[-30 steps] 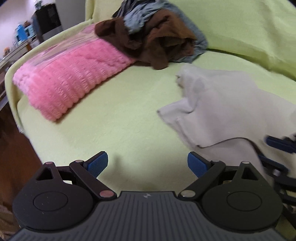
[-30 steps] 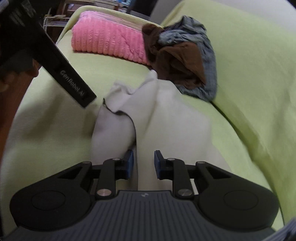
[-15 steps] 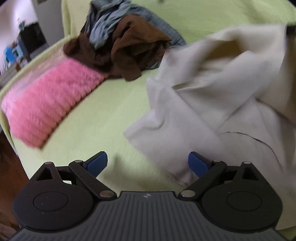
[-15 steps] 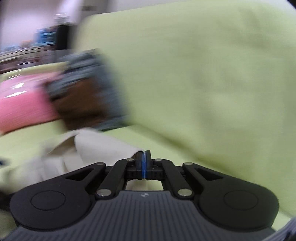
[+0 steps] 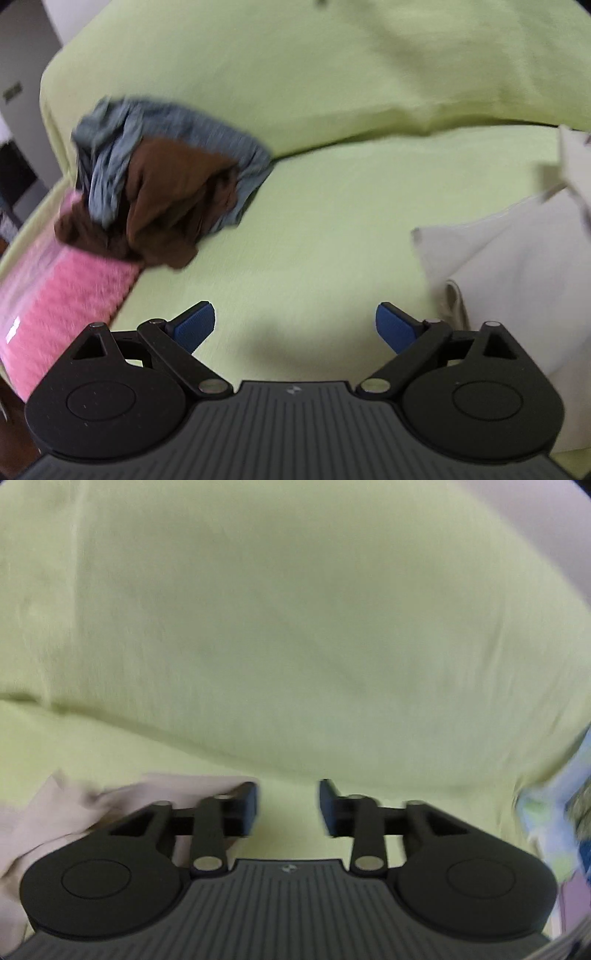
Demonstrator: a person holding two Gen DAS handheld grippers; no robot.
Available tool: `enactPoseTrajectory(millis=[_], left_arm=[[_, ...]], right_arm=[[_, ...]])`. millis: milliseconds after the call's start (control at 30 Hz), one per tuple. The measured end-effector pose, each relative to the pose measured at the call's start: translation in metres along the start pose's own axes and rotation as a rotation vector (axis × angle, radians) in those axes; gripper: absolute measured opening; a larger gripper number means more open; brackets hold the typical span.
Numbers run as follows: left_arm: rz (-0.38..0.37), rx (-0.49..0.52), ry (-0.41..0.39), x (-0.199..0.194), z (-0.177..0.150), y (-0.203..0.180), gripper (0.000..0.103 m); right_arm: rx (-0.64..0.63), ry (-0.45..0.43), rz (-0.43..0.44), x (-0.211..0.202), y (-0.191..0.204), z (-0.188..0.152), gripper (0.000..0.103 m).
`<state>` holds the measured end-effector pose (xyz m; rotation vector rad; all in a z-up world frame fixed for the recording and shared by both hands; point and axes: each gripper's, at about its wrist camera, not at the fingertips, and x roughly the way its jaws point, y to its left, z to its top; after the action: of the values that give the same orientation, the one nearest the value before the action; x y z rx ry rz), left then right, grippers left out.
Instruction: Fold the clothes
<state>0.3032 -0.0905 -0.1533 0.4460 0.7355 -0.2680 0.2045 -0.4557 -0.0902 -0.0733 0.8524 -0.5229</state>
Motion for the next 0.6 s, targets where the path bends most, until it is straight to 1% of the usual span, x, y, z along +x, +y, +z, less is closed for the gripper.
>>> enactPoseTrajectory(millis=[33, 67, 100, 133, 167, 200, 267, 333, 400, 467, 500, 533, 567, 600], left_arm=[[-0.039, 0.006, -0.007, -0.008, -0.003, -0.007, 0.096], [-0.068, 0.013, -0.007, -0.015, -0.008, -0.014, 0.096], [-0.097, 0.019, -0.007, -0.022, -0.012, -0.020, 0.096], [-0.124, 0.034, -0.007, -0.034, -0.022, -0.032, 0.096], [-0.146, 0.049, -0.001, -0.044, -0.030, -0.043, 0.096], [-0.169, 0.058, 0.003, -0.050, -0.037, -0.053, 0.096], [-0.208, 0.085, -0.001, -0.060, -0.049, -0.075, 0.096], [-0.240, 0.122, -0.017, -0.065, -0.058, -0.099, 0.096], [-0.214, 0.165, -0.036, -0.062, -0.060, -0.118, 0.096], [-0.152, 0.231, -0.048, -0.049, -0.057, -0.135, 0.095], [-0.122, 0.264, -0.053, -0.043, -0.055, -0.143, 0.095], [-0.145, 0.281, -0.044, -0.039, -0.054, -0.145, 0.093], [-0.168, 0.297, -0.035, -0.035, -0.052, -0.148, 0.087], [-0.218, 0.303, -0.034, -0.036, -0.050, -0.149, 0.083]], right_arm=[[-0.035, -0.039, 0.019, -0.014, 0.004, -0.017, 0.061], [-0.060, -0.070, 0.032, -0.024, 0.007, -0.032, 0.080], [-0.082, -0.099, 0.042, -0.033, 0.010, -0.046, 0.087], [-0.106, -0.138, 0.061, -0.044, 0.015, -0.066, 0.087], [-0.137, -0.162, 0.107, -0.053, 0.024, -0.094, 0.087], [-0.148, -0.161, 0.125, -0.054, 0.031, -0.101, 0.087], [-0.139, -0.127, 0.156, -0.047, 0.047, -0.140, 0.087], [-0.140, -0.108, 0.206, -0.036, 0.056, -0.166, 0.086], [-0.143, -0.088, 0.252, -0.026, 0.060, -0.176, 0.085], [-0.134, -0.091, 0.292, -0.020, 0.061, -0.177, 0.085], [-0.134, -0.094, 0.301, -0.024, 0.059, -0.177, 0.085], [-0.136, -0.102, 0.310, -0.024, 0.058, -0.177, 0.086], [-0.139, -0.111, 0.320, -0.022, 0.058, -0.178, 0.086], [-0.132, -0.114, 0.324, -0.021, 0.055, -0.178, 0.086]])
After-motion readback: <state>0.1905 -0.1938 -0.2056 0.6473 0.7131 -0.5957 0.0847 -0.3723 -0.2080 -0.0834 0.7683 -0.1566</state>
